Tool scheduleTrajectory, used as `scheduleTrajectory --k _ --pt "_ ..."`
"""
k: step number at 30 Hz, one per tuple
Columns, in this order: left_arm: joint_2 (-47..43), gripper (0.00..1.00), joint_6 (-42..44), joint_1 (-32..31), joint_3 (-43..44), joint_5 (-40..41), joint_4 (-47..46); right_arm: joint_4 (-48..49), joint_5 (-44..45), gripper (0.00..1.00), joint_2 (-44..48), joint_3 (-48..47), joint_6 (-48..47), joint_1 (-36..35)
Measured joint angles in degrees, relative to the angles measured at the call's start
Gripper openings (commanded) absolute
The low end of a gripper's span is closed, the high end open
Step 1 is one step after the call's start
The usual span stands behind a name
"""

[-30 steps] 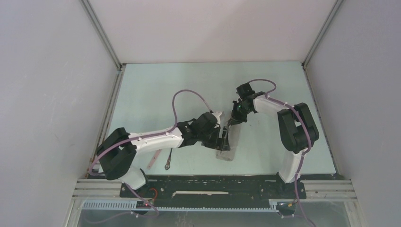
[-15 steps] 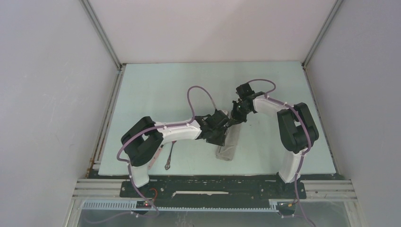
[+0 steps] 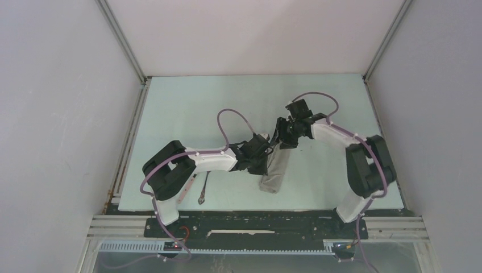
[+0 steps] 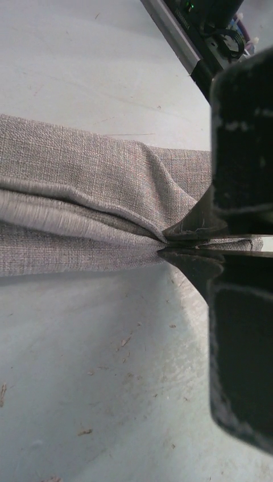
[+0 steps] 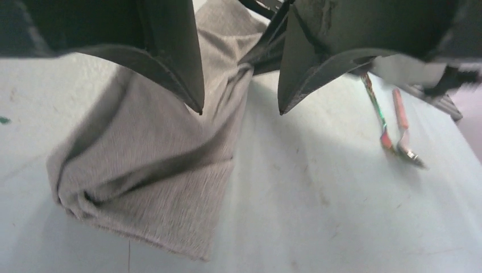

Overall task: Fold the napkin into a case and place the utensils inside
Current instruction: Fold the 2/3-rectangle-folded napkin at the center of the board.

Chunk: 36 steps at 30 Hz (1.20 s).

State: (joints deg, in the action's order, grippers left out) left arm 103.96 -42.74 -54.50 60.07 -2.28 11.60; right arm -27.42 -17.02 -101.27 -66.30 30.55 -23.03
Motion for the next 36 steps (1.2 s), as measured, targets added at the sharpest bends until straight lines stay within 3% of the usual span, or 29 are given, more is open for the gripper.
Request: scheduleTrajectory --k 6,11,19,27,33,36 --pt "-0.3 0.04 -1.0 0.0 -0.9 -0.9 -1.7 5.3 -3.0 0.66 14.6 7.4 1.5 2.5" --pt "-0.4 0.04 -1.4 0.0 -1.3 -1.4 -2.4 9.5 -3.9 0.68 19.6 12.5 2.8 5.0" --pt "-0.5 0.03 -4.4 0.1 -3.7 -4.7 -6.8 11.3 -1.6 0.68 15.1 14.3 2.8 5.4" --pt "0.2 0.05 -16.1 -0.2 -10.4 -10.5 -21.6 13.8 -2.4 0.68 7.6 12.9 -1.6 4.0" --pt "1.0 0.04 -21.8 -1.4 -11.2 -10.1 -26.1 15.2 -4.6 0.68 1.9 8.8 -4.4 1.0" --pt "1.6 0.12 -23.9 -1.6 -11.2 -9.8 -28.2 15.5 -5.7 0.67 -0.5 6.1 -5.2 -0.2"
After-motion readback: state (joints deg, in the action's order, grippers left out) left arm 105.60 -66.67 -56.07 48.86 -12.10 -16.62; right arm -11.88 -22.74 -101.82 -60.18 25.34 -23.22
